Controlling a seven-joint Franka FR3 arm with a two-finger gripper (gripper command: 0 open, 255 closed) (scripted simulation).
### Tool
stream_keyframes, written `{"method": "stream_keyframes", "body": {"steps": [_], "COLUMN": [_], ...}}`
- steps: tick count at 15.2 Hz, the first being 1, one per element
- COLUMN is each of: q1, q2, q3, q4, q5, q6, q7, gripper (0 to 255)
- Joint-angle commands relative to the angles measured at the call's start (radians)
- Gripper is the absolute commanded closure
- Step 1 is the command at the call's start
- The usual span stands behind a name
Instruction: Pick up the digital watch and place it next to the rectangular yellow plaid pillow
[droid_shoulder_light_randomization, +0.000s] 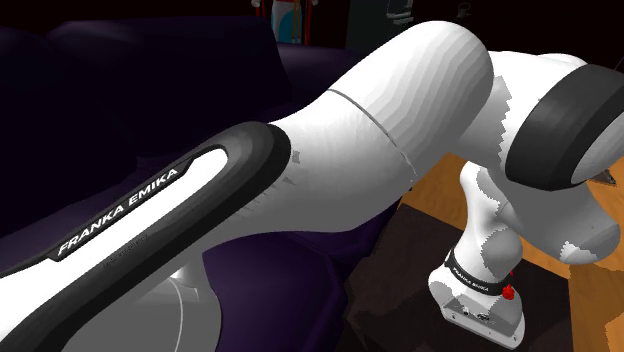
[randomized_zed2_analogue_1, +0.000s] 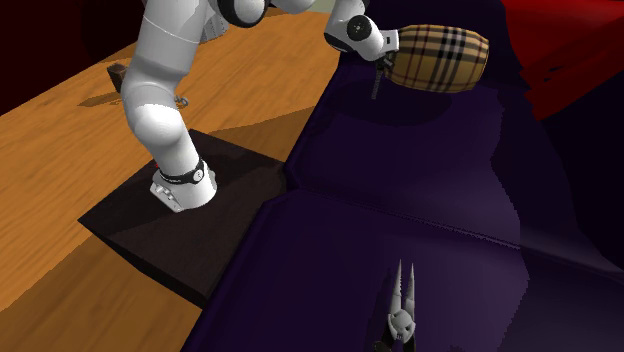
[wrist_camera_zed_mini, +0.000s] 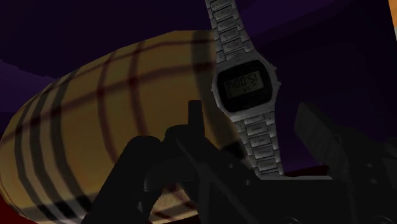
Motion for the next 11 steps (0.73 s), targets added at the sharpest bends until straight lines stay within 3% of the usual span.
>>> {"method": "stream_keyframes", "body": {"steps": [1, 5, 9, 11], "q1": [0.0, 0.0, -0.035, -0.035], "q2": [0.0, 0.0, -0.15, -0.15], "q3": [0.0, 0.0, 0.005, 0.005], "q4": [0.0, 0.0, -0.156, -0.156], "q5": [0.0, 0.0, 0.034, 0.034], "q6": [0.0, 0.0, -0.023, -0.023], "q7": [0.0, 0.0, -0.037, -0.038], "gripper": [0, 0, 0, 0]}}
